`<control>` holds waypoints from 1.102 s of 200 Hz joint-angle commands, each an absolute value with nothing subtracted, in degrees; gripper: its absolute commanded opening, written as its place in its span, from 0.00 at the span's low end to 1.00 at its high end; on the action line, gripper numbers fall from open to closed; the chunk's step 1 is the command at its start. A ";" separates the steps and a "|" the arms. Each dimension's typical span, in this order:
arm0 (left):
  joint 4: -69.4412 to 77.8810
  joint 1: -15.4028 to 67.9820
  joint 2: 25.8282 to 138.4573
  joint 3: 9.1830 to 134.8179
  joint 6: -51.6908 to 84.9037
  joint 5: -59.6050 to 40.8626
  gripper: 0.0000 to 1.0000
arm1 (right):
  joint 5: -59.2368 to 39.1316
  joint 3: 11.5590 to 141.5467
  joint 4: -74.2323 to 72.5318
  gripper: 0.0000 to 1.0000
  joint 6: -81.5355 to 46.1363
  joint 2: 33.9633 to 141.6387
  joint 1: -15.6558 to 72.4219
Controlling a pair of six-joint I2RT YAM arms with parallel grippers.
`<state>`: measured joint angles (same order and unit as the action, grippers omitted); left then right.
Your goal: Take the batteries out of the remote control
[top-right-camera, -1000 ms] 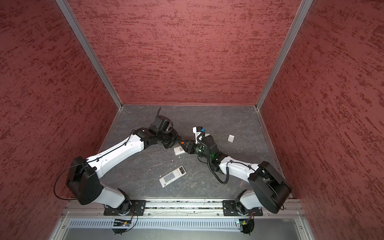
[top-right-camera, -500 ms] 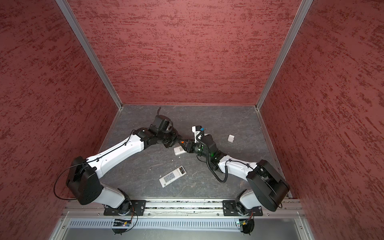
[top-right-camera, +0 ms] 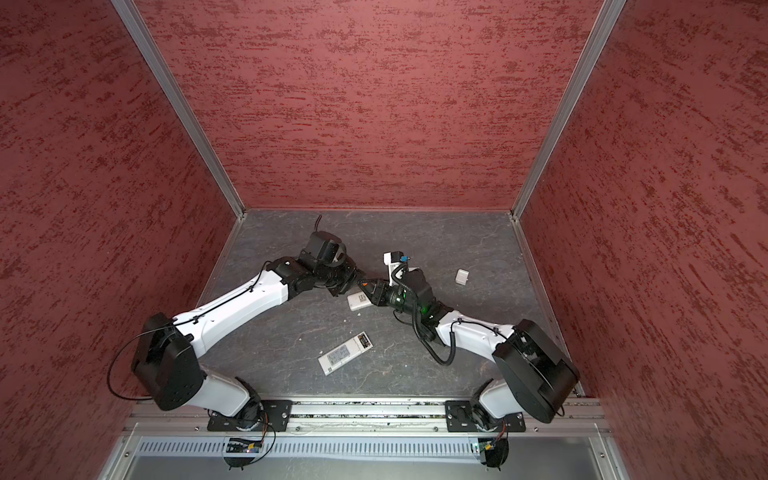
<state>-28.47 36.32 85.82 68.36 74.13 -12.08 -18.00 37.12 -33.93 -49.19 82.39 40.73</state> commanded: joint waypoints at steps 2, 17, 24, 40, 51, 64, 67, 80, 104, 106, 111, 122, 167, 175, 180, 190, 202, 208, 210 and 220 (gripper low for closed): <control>-28.31 36.83 82.88 67.59 72.15 -10.74 0.01 | -18.75 39.09 -31.69 0.00 -47.42 79.78 40.96; -28.70 36.34 81.23 67.63 70.46 -9.21 0.16 | -19.56 39.45 -27.23 0.00 -45.59 78.16 40.96; -28.23 36.18 80.21 67.46 69.19 -8.45 0.26 | -19.68 39.44 -25.02 0.00 -44.73 77.21 40.97; -25.19 35.80 77.03 65.65 65.91 -7.31 0.45 | -19.74 39.31 -19.28 0.00 -42.51 74.49 40.98; -24.11 35.24 74.67 64.13 63.81 -7.10 0.52 | -19.75 39.04 -15.43 0.00 -41.39 72.09 40.96; -25.17 34.23 71.82 62.85 61.86 -7.13 0.55 | -19.65 38.68 -10.75 0.00 -40.37 69.27 40.96; -25.61 33.99 71.20 62.56 61.48 -7.10 0.56 | -19.66 38.71 -9.66 0.00 -40.14 68.53 40.96; -27.49 32.89 68.35 60.86 60.16 -7.20 0.56 | -20.44 38.73 -5.02 0.00 -39.34 65.85 40.94; -32.18 31.24 62.56 57.08 58.48 -6.16 0.57 | -22.69 39.31 4.04 0.00 -38.05 61.01 40.88; -32.59 31.06 62.09 56.70 58.45 -6.09 0.57 | -22.72 39.47 4.90 0.00 -37.84 60.71 40.89; -33.33 30.57 60.82 55.75 58.46 -5.98 0.57 | -23.04 39.74 7.15 0.00 -37.21 59.79 40.96; -34.55 29.26 58.09 53.11 58.71 -6.30 0.57 | -23.54 40.47 12.58 0.00 -35.67 58.08 40.96; -36.66 26.52 52.95 46.99 57.48 -7.54 0.57 | -26.66 40.37 22.54 0.00 -42.05 54.52 40.96; -36.89 26.61 53.57 46.71 56.74 -8.15 0.57 | -27.09 39.80 23.41 0.00 -45.17 54.27 40.97; -36.87 26.94 53.88 46.52 56.30 -8.37 0.57 | -27.62 39.24 23.32 0.00 -47.10 54.08 40.97; -36.91 27.95 54.60 46.03 55.31 -8.31 0.57 | -29.46 37.38 21.69 0.00 -51.88 53.21 41.04; -36.88 29.59 55.50 45.54 53.98 -7.33 0.57 | -30.54 34.67 19.08 0.00 -57.02 50.84 41.04; -36.97 30.64 55.98 45.37 53.22 -6.62 0.56 | -30.34 33.93 18.96 0.00 -58.81 49.62 41.05; -37.04 30.86 56.16 45.42 53.03 -6.40 0.56 | -30.19 33.82 19.09 0.00 -59.29 49.34 41.05; -37.28 32.58 57.19 45.23 52.13 -5.16 0.56 | -29.87 33.49 20.39 0.00 -60.63 48.11 41.05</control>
